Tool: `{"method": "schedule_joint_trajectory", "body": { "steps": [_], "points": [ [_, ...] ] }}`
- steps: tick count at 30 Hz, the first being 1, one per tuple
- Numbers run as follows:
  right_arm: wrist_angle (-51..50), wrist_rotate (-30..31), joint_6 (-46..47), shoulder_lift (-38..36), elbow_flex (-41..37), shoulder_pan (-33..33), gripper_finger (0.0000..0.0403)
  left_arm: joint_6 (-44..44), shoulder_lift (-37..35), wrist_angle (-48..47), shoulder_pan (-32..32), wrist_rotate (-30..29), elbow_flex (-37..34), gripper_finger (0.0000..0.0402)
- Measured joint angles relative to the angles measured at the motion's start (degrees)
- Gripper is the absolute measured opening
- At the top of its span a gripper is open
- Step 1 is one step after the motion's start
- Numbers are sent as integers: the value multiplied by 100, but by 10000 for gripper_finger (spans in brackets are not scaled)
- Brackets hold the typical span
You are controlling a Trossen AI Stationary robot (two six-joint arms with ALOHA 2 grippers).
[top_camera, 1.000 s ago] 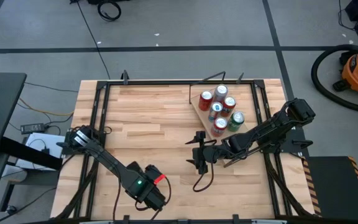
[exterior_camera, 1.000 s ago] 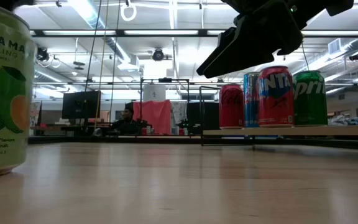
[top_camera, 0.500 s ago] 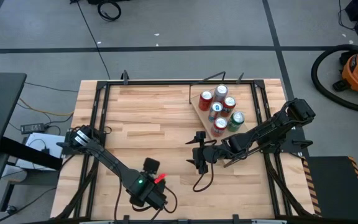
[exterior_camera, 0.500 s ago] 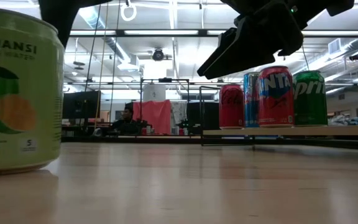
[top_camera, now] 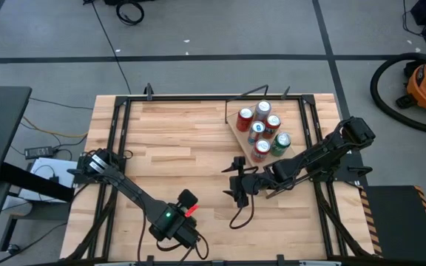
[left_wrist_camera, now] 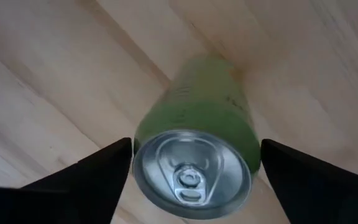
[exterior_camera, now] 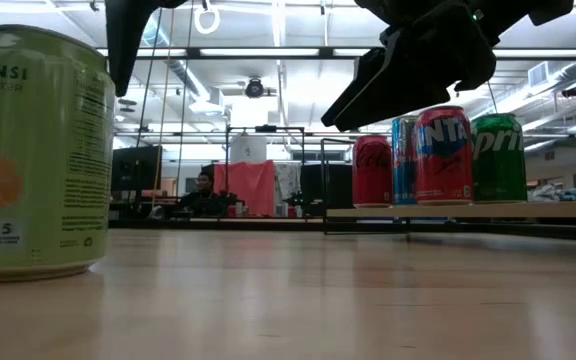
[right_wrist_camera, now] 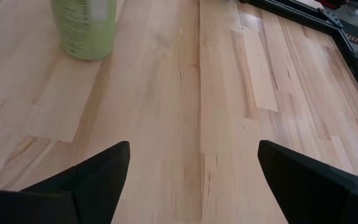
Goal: Place canned beverage on shelf
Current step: Put the light green soda can on the shelf
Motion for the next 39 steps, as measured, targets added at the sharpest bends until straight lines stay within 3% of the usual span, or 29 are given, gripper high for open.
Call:
{"method": "schedule_joint_trajectory", "body": {
  "steps": [5,13,20,25,33,39],
  "points": [
    [0,0,4,0,0,4,365,-22,0,29,-2,-233,0,391],
    [7,15,-4,0,0,30,365,-503,0,251,-27,-268,30,394],
    [7,35,2,0,0,32,365,-1259,0,296,-32,-765,586,394],
    [-2,39,2,0,0,36,365,-3263,0,233,-30,-807,1031,394],
    [18,45,4,0,0,89,365,-7199,0,-18,-125,-9,1141,392],
    [72,46,2,0,2,104,365,-8638,0,-324,-304,96,1145,381]
  ]
}}
